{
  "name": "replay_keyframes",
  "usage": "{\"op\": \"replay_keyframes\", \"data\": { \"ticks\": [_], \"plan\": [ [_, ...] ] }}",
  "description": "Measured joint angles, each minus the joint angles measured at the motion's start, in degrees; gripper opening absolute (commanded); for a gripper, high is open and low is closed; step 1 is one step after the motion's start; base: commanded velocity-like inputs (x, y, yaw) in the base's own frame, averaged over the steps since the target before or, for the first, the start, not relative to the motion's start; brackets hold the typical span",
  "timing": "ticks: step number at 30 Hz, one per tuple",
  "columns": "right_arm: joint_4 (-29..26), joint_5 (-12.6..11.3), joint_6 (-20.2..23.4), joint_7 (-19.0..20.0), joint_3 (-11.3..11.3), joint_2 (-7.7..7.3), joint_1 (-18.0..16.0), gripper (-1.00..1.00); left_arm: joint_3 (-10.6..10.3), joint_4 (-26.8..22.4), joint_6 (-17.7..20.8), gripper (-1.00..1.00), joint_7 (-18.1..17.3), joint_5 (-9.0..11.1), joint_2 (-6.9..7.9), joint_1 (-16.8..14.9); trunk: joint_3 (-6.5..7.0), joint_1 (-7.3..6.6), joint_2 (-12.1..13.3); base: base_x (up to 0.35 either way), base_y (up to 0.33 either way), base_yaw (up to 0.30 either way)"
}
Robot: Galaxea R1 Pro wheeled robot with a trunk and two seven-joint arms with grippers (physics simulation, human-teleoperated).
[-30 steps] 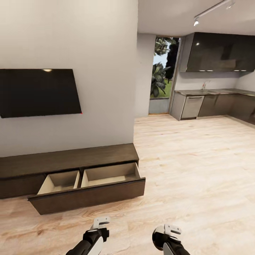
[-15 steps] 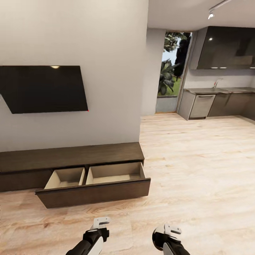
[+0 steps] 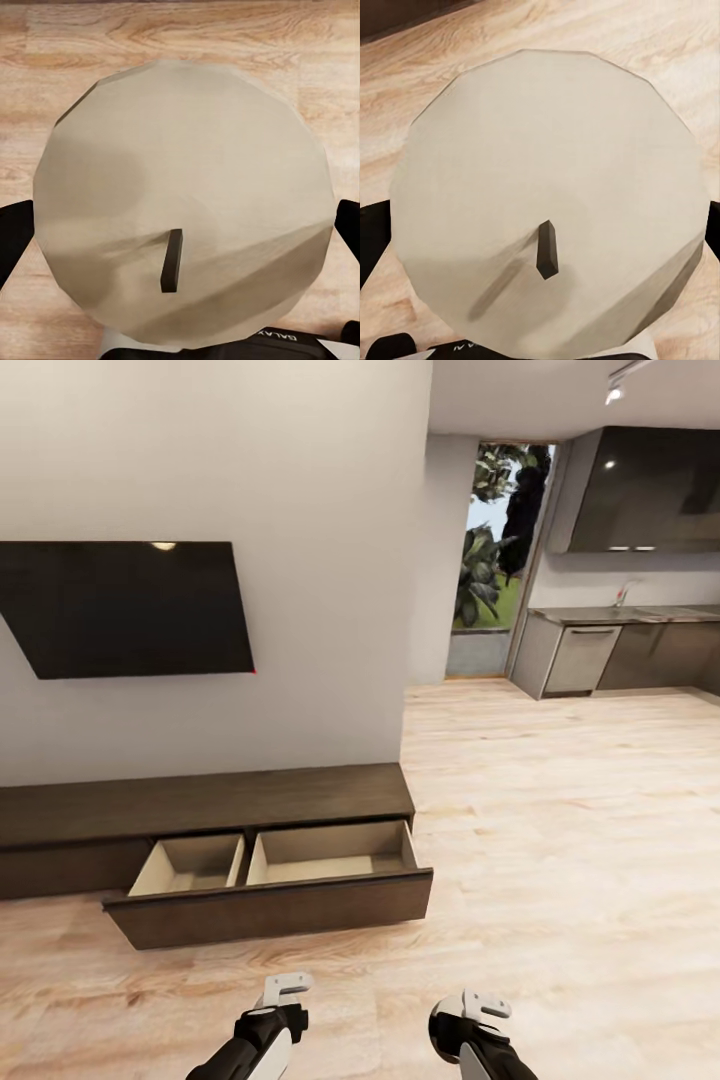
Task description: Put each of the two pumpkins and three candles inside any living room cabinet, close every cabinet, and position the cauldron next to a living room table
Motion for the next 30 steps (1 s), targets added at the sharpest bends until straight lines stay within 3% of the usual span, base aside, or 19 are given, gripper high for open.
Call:
{"op": "replay_keyframes", "data": {
  "ticks": [12,15,18,20,22,24,25,27,30],
  "plan": [
    [0.15,-0.09,-0.18,0.06,0.14,0.19,0.00,-1.00,0.17,-0.03,0.09,-1.00,0.05,0.11,0.09,-0.03,0.00,0.02,0.01,0.011,0.009,0.000],
    [-0.02,-0.22,0.29,-0.17,2.35,0.27,0.01,-1.00,0.42,-0.14,0.69,-1.00,-0.41,0.52,0.14,-0.03,0.00,0.02,0.01,0.000,0.000,0.000],
    [-0.78,-0.59,5.33,-1.21,4.39,1.43,-0.38,-1.00,0.85,-1.96,4.49,-1.00,-0.55,0.79,0.44,-0.08,0.00,0.02,0.01,0.000,0.000,0.000],
    [-3.77,-0.80,12.37,-4.01,4.95,4.17,-2.48,-1.00,2.31,-5.32,10.25,-1.00,-0.66,0.68,0.65,-0.10,0.02,0.02,0.00,0.000,0.000,0.000],
    [-6.35,0.02,18.05,-8.50,5.03,5.83,-5.42,-1.00,4.75,-8.88,14.68,-1.00,-0.50,0.55,0.66,-0.32,0.03,0.02,0.00,0.000,0.000,0.000],
    [-9.01,-0.30,23.25,-13.46,5.07,6.14,-8.80,-1.00,7.88,-14.05,21.29,-1.00,-0.19,0.75,0.70,-1.84,0.02,0.02,0.02,0.000,0.000,0.000],
    [-10.57,0.26,24.83,-14.54,5.05,6.14,-9.98,-1.00,9.33,-15.76,24.19,-1.00,-0.07,0.02,0.72,-2.86,0.03,0.01,-0.01,0.000,0.000,0.000],
    [-12.22,-1.06,26.45,-15.70,5.08,6.14,-11.89,-1.00,12.54,-17.11,27.89,-1.00,0.04,0.40,0.54,-4.64,0.03,0.02,0.01,0.000,0.000,0.000],
    [-13.30,-0.72,27.53,-16.31,5.07,6.14,-14.36,-1.00,14.33,-17.28,27.78,-1.00,0.03,-0.04,0.65,-5.61,0.02,0.02,0.00,0.000,0.000,0.000]
  ]
}}
